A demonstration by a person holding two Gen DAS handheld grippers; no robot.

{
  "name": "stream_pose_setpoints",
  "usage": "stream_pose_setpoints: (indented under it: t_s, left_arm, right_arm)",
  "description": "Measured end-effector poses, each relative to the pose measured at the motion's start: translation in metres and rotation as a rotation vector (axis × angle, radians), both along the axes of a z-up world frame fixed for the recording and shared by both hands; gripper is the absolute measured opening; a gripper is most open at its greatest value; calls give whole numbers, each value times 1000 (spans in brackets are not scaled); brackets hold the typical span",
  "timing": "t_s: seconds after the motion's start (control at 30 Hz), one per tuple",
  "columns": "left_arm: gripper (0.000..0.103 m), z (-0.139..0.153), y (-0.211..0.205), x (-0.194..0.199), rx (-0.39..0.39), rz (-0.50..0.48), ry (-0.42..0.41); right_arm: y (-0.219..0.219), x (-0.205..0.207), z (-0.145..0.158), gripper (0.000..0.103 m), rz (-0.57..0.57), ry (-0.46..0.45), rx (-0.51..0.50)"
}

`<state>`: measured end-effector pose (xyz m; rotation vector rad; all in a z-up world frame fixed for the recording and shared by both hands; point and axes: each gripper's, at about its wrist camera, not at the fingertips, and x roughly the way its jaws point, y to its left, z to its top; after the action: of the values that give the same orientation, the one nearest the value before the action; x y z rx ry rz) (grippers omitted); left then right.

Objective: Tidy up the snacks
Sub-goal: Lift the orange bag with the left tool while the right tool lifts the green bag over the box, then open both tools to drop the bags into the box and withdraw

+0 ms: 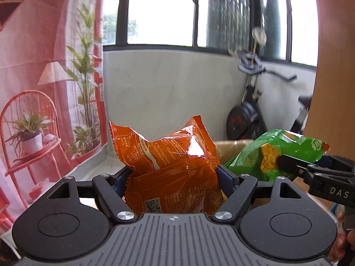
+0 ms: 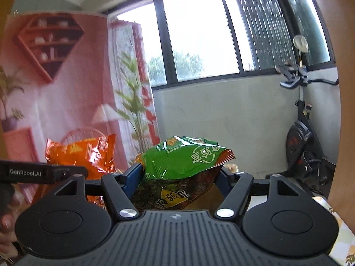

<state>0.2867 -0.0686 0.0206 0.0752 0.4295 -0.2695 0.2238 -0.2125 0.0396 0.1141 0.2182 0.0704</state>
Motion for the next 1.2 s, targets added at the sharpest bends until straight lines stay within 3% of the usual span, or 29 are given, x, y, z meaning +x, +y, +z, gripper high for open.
stream_pose_setpoints:
  t_s: [0.2,0.37,0.53,0.7,1.2]
  left_arm:
    - [81,-12,-16,22,87,-7,30]
    - [83,-19,-19,30,96,2,49]
    - [86,-19,-12,41,62,-11,81]
    - [89,-20,-5,40,58,1,96]
    - [89,31,24,-16,11,34,-1]
  right_arm:
    - [-8,39,-30,71,-16,121,-2]
    - [-20,49,-49,71,-7,160,71]
    - [-24,51,-55,74,-50,192,44]
    - [-21,45,-55,84,-51,194,26]
    - [-19,-2,-20,84,-33,154,54]
